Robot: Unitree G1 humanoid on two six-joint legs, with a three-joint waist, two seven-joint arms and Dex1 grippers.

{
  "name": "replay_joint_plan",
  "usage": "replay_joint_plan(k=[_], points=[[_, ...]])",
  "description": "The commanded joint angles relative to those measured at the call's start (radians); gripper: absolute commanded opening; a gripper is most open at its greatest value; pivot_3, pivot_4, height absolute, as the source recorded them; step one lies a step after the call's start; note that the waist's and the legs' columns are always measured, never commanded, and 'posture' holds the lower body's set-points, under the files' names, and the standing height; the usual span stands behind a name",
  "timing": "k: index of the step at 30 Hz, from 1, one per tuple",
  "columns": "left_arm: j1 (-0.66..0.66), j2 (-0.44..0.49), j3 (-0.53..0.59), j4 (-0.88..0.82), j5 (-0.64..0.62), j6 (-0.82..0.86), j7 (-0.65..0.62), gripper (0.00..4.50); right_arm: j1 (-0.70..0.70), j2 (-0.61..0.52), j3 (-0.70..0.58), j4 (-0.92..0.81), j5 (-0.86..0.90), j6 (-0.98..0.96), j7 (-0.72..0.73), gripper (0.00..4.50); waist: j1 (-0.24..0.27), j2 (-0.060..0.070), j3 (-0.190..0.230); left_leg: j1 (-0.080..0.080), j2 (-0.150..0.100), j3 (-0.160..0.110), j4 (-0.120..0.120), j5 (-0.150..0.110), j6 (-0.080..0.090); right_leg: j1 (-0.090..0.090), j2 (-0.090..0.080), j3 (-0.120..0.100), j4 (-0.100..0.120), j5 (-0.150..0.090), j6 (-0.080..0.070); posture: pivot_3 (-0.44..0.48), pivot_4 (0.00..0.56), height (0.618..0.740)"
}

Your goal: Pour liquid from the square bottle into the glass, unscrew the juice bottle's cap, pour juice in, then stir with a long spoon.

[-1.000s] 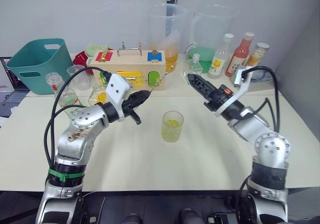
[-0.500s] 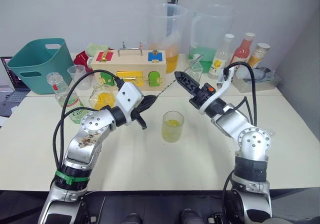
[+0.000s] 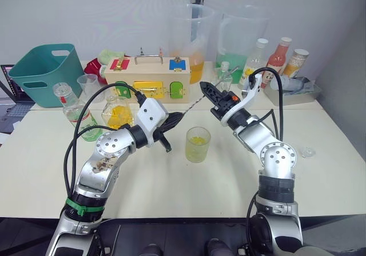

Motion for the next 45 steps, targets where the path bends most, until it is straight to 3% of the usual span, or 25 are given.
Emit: replay_joint_plan(k=[1, 12, 18, 23, 26, 34, 45], points=[[-0.018, -0.003, 0.009, -0.024, -0.001, -0.010, 0.007, 0.00, -0.019, -0.001, -0.001, -0.034, 0.001, -0.018, 0.007, 0.02, 0.000, 0.000, 0.000, 0.000, 0.000, 0.000, 0.000, 0.000, 0.000, 0.000, 0.000, 0.000, 0.000, 0.000, 0.000, 0.000, 0.150, 0.740], [-0.031, -0.030, 0.047, -0.017, -0.031, -0.003, 0.030, 0.00, -0.019, -0.022, -0.001, -0.044, -0.002, -0.016, 0.023, 0.02, 0.000, 0.000, 0.000, 0.000, 0.000, 0.000, 0.000, 0.000, 0.000, 0.000, 0.000, 0.000, 0.000, 0.000, 0.000, 0.000, 0.150, 0.740], [-0.035, 0.001, 0.143, -0.066, -0.172, -0.002, -0.060, 1.85, -0.099, -0.071, -0.037, -0.004, 0.011, -0.024, 0.025, 0.00, -0.004, 0.000, 0.000, 0.000, 0.000, 0.000, 0.000, 0.000, 0.000, -0.001, 0.000, 0.000, 0.000, 0.000, 0.000, 0.000, 0.150, 0.740], [-0.006, 0.084, 0.231, -0.117, -0.296, 0.065, -0.118, 3.55, -0.231, -0.146, -0.083, 0.055, 0.019, -0.021, 0.051, 0.00, -0.008, 0.000, 0.000, 0.000, 0.000, 0.000, 0.000, 0.000, 0.000, -0.001, 0.000, 0.000, 0.000, 0.000, 0.000, 0.000, 0.150, 0.740], [0.022, 0.145, 0.286, -0.104, -0.362, 0.110, -0.152, 4.47, -0.296, -0.231, -0.054, 0.081, -0.038, -0.024, 0.143, 0.00, -0.012, 0.001, 0.000, 0.000, 0.000, 0.000, -0.001, 0.000, 0.000, 0.000, 0.000, 0.000, -0.001, 0.000, 0.000, 0.000, 0.150, 0.740], [0.134, 0.246, 0.321, -0.085, -0.450, 0.186, -0.238, 4.47, -0.364, -0.399, 0.067, 0.051, -0.126, 0.060, 0.352, 0.00, -0.020, 0.001, 0.000, 0.000, 0.001, 0.000, -0.001, 0.000, 0.000, 0.000, 0.000, 0.000, -0.002, 0.000, 0.000, 0.000, 0.150, 0.740], [0.247, 0.225, 0.292, -0.130, -0.488, 0.225, -0.206, 4.47, -0.238, -0.469, 0.136, -0.115, -0.151, 0.159, 0.435, 0.00, -0.014, 0.000, 0.001, -0.001, 0.001, 0.000, -0.001, 0.000, 0.000, -0.001, 0.000, 0.000, -0.002, 0.000, 0.000, 0.000, 0.150, 0.740]])
